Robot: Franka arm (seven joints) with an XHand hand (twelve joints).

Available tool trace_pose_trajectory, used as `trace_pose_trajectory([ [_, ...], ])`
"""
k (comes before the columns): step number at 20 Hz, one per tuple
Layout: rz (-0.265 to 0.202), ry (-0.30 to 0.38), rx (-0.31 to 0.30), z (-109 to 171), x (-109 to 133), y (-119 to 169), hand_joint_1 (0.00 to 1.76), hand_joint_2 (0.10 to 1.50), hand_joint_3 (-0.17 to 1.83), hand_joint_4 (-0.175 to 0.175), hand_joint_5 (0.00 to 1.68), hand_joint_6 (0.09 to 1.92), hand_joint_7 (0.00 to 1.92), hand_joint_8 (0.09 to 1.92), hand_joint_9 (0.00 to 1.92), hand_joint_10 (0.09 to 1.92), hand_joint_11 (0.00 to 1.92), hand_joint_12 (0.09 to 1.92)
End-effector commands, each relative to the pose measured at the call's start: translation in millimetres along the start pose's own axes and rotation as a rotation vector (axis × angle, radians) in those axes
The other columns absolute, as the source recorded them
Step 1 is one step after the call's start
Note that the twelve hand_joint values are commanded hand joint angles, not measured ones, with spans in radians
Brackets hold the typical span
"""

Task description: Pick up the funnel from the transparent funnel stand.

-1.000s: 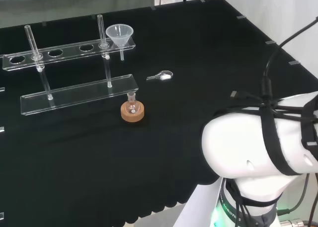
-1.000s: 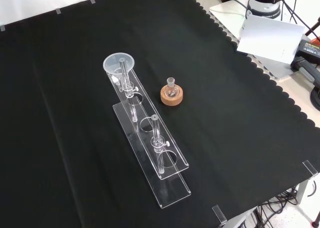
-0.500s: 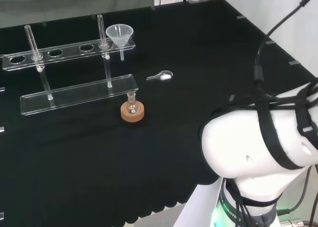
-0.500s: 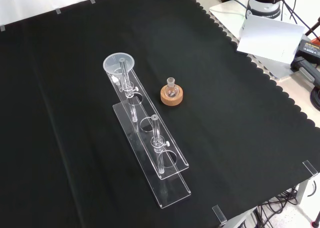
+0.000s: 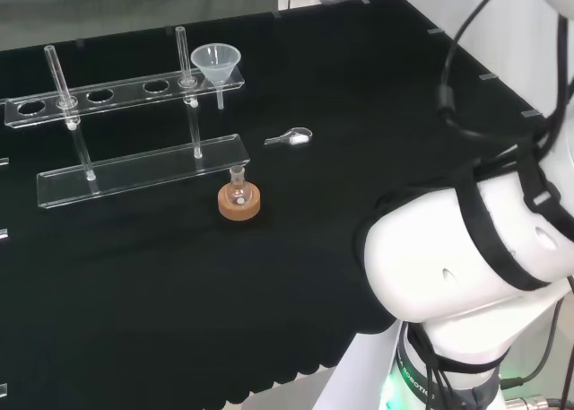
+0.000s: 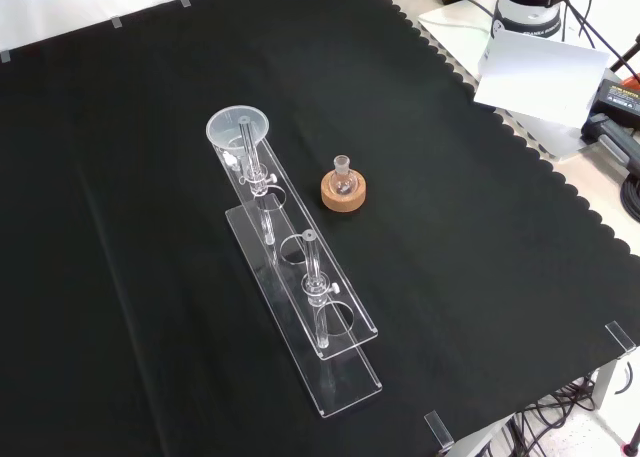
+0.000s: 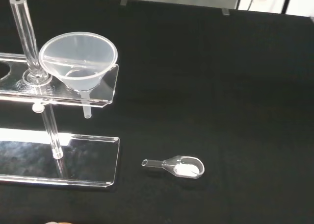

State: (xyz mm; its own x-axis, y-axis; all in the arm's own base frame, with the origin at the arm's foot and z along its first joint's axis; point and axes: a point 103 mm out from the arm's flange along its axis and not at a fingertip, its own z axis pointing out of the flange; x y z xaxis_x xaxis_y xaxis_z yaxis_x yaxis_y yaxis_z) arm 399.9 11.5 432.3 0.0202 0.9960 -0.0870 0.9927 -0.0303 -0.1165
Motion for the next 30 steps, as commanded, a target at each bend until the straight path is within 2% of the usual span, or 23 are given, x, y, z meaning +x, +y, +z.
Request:
trace_pose_trajectory([
  [1, -0.109, -0.046, 0.007, 4.9, 17.0, 52.6, 0.21, 1.01, 0.31, 0.017, 0.21, 0.09, 0.06, 0.56, 0.21, 0.68, 0.02, 1.41],
  [8, -0.163, -0.026, 0.058, 27.7, 32.4, 88.8, 0.28, 0.97, 0.29, 0.017, 0.19, 0.09, 0.04, 0.58, 0.2, 0.69, 0.03, 1.42],
  [14, -0.2, -0.035, 0.097, 54.3, 50.1, 105.3, 0.3, 0.94, 0.28, 0.014, 0.16, 0.09, 0.04, 0.6, 0.22, 0.71, 0.08, 1.45],
  [16, -0.211, -0.035, 0.11, 59.2, 53.1, 108.9, 0.35, 0.91, 0.27, 0.009, 0.13, 0.09, 0.07, 0.66, 0.27, 0.72, 0.1, 1.46],
  [20, -0.238, -0.044, 0.184, 71.6, 59.7, 117.1, 0.42, 0.87, 0.26, 0.007, 0.11, 0.09, 0.03, 0.71, 0.26, 0.73, 0.12, 1.46],
  [24, -0.245, -0.057, 0.228, 81.1, 60.1, 126.5, 0.48, 0.82, 0.25, 0.017, 0.05, 0.09, 0.0, 0.4, 0.06, 0.78, 0.09, 1.49],
  [27, -0.245, -0.074, 0.258, 88.4, 61.9, 133.3, 0.51, 0.8, 0.25, 0.019, 0.03, 0.09, 0.0, 0.29, 0.01, 0.8, 0.07, 1.51],
  [30, -0.245, -0.084, 0.294, 96.5, 63.6, 139.1, 0.53, 0.78, 0.25, 0.019, 0.03, 0.09, 0.0, 0.23, 0.0, 0.73, 0.06, 1.52],
])
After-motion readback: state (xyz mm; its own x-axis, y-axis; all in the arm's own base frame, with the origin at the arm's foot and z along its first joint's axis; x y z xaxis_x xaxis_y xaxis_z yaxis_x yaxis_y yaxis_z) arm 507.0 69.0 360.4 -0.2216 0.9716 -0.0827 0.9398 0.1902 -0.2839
